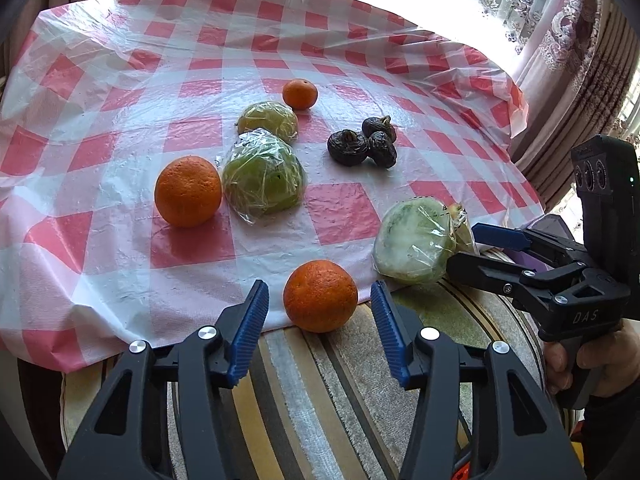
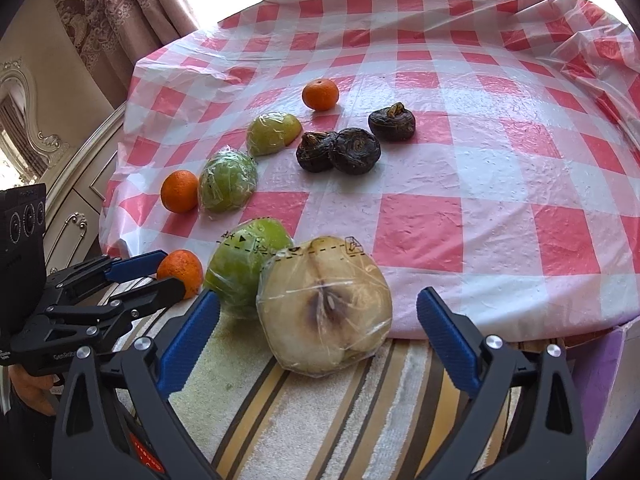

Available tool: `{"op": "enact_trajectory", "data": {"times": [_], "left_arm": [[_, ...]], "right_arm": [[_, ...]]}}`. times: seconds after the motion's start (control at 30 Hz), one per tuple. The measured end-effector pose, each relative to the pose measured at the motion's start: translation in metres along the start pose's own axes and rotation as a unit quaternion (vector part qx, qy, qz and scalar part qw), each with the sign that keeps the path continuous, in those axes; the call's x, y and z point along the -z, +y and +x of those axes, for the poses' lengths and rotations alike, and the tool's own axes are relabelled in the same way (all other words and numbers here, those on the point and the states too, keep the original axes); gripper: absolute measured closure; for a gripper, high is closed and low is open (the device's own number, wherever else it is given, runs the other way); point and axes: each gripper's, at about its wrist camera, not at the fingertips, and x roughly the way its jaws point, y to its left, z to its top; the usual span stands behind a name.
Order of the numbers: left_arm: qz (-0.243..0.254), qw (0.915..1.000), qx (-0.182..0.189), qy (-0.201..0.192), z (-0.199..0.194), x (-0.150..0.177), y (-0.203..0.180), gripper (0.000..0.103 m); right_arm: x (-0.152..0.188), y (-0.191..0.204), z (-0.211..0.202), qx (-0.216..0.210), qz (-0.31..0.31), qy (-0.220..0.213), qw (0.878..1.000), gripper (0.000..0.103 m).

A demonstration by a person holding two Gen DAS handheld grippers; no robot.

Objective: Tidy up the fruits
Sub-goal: 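Grasp the orange with the left tool while the right tool grasps the bagged pear half, then carry both fruits into the white box and open both tools to release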

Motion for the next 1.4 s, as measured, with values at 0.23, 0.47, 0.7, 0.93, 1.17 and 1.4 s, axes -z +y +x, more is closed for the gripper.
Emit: {"op": "enact_trajectory", "data": {"times": [0.23, 0.47, 0.7, 0.93, 1.17, 1.4], "left_arm": [[0.002, 0.9999, 0.002, 0.013, 0.006, 0.000, 0.001, 0.067], [0.011, 0.9998, -0.014, 0.008, 0.003, -0.001, -0.003, 0.068], [0.018, 0.9996, -0.023, -0.001, -0.003, -0.002, -0.007, 0.068], [0.026, 0.9991, -0.031, -0.012, -0.009, -0.006, -0.012, 0.068], [0.084, 0.9960, -0.010, -0.029, -0.028, -0.039, -0.052, 0.069], [0.186, 0.9817, 0.042, -0.008, -0.020, -0.072, -0.135, 0.069]], "right_arm": [[0.002, 0.013, -0.001, 0.010, -0.030, 0.000, 1.000, 0.019], [0.005, 0.011, -0.004, 0.036, -0.032, -0.006, 0.999, 0.040], [0.006, 0.009, -0.009, 0.043, -0.027, -0.013, 0.999, 0.040], [0.009, 0.007, -0.022, 0.079, -0.026, -0.035, 0.996, 0.040], [0.015, -0.028, -0.070, 0.101, 0.019, -0.076, 0.992, 0.040], [0.044, -0.098, -0.126, 0.158, 0.087, -0.100, 0.978, 0.040]]}}
